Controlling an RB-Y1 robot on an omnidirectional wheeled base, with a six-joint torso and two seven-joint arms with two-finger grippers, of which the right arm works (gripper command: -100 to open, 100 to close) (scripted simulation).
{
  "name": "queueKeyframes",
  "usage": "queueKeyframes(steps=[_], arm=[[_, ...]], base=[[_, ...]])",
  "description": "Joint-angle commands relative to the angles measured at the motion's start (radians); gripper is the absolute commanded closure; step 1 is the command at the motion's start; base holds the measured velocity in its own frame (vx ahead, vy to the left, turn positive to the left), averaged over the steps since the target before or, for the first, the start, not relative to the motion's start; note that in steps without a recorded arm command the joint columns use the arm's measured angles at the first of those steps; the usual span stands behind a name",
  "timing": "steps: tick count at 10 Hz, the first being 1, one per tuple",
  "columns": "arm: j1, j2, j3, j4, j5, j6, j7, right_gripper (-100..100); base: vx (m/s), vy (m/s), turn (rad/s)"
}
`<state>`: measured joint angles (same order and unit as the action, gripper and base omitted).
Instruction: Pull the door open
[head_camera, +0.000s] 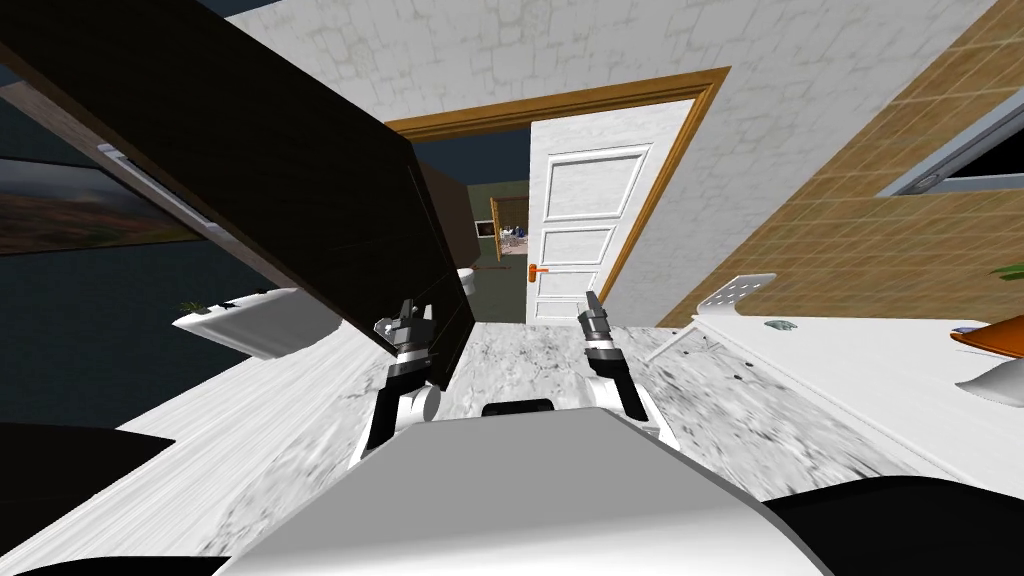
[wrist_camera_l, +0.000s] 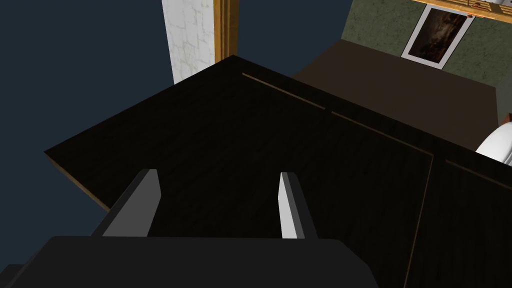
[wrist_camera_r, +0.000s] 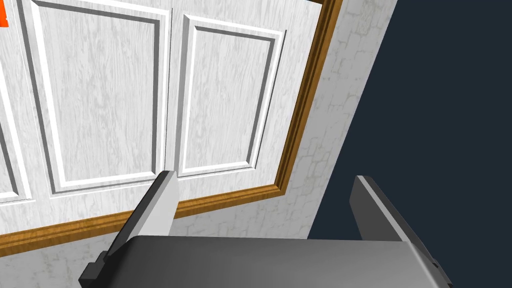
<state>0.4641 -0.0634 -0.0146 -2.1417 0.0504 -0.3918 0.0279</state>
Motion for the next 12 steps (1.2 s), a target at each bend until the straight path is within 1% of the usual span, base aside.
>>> queueKeyframes(steps=[1, 2, 3, 4, 5, 7, 12], arm=[[-0.016, -0.005, -0.002, 0.033, -0.010, 0.004, 0.001, -100], [-0.023, -0.009, -0.004, 0.049, -0.015, 0.006, 0.000, -100], [-0.037, -0.017, -0.009, 0.080, -0.026, 0.010, -0.001, -100], [-0.044, -0.021, -0.011, 0.096, -0.032, 0.012, -0.002, -100], [-0.059, -0.028, -0.016, 0.130, -0.044, 0.016, -0.003, -100], [-0.075, -0.036, -0.020, 0.164, -0.057, 0.020, -0.005, -100], [-0.115, -0.055, -0.033, 0.253, -0.089, 0.032, -0.008, -100]], base=[[0.126, 0.022, 0.021], [0.100, 0.009, 0.016], [0.109, 0.024, 0.027], [0.129, 0.009, 0.018], [0.172, 0.006, 0.034], [0.148, 0.008, 0.021], [0.091, 0.007, 0.017]])
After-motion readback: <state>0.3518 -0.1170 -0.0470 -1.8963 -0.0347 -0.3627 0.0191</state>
